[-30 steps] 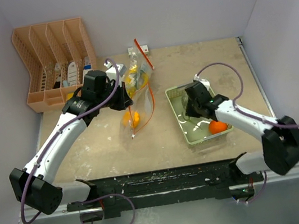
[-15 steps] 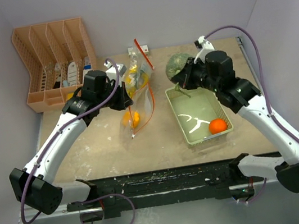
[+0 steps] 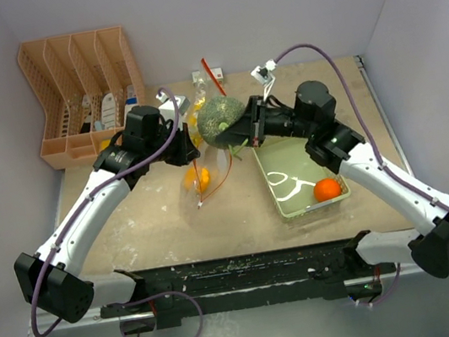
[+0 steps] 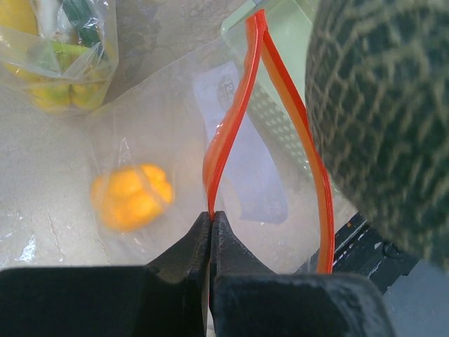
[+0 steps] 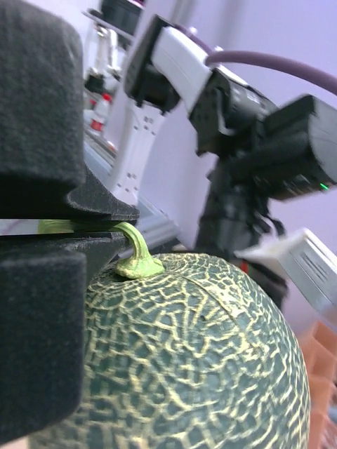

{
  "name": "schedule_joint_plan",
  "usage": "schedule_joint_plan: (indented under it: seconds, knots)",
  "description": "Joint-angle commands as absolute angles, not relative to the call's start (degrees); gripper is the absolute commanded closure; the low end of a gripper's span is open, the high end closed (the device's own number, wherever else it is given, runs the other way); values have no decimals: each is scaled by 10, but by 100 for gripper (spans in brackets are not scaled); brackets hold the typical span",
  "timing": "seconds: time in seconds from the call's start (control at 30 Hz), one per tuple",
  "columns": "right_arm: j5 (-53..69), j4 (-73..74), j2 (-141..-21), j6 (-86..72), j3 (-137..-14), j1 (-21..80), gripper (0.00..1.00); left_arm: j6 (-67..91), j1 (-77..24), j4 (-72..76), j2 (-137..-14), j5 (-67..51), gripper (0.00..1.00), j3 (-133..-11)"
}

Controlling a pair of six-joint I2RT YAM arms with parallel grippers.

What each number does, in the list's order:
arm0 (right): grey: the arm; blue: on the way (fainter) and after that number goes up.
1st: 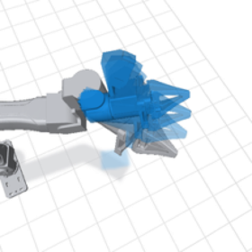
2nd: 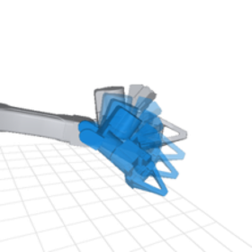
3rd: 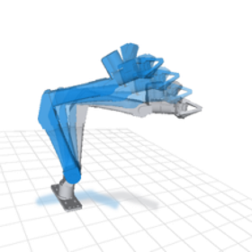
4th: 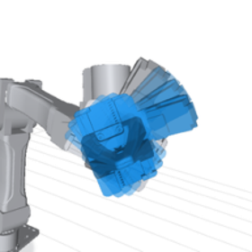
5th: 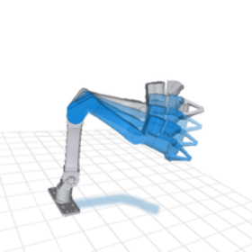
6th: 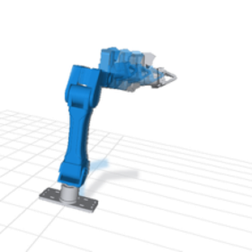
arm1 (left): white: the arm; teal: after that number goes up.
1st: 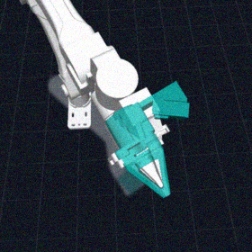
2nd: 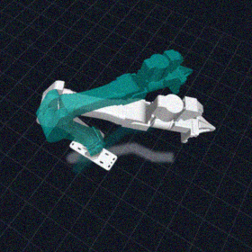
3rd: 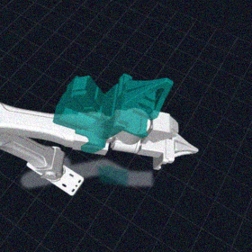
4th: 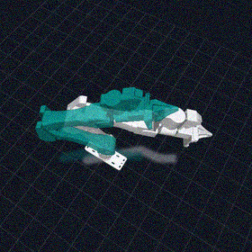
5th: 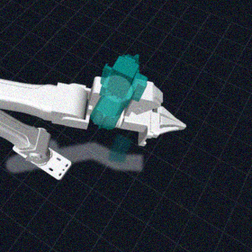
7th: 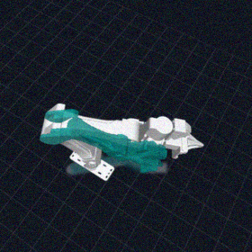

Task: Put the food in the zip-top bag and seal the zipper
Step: Place the fake fruit in the zipper food storage bag.

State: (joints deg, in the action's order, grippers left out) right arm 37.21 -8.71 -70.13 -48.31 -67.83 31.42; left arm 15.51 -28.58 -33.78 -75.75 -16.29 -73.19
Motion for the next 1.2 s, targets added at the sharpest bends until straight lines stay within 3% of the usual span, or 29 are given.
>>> schedule_joint_plan:
  seconds: [0.0, 0.2, 0.47, 0.6, 0.9, 1.07, 1.17]
  knots:
    - [419, -175, -689, -506, -659, 362, 100, 163, -287, -314, -750, -167, 100, -760]
    - [380, -177, -683, -510, -594, 394, 100, 173, -287, -311, -747, -167, 100, -777]
    - [280, -74, -684, -455, -536, 394, 100, 187, -287, -312, -733, -175, 100, -787]
    - [230, -8, -692, -423, -563, 394, 100, 187, -287, -317, -726, -178, 100, -786]
    - [298, -34, -809, -400, -680, 398, 99, 199, -287, -308, -728, -196, 100, -777]
    - [219, 45, -810, -377, -709, 399, 40, 197, -287, -310, -726, -199, 100, -776]
    - [209, 75, -791, -366, -717, 399, 20, 197, -287, -309, -724, -202, 100, -773]
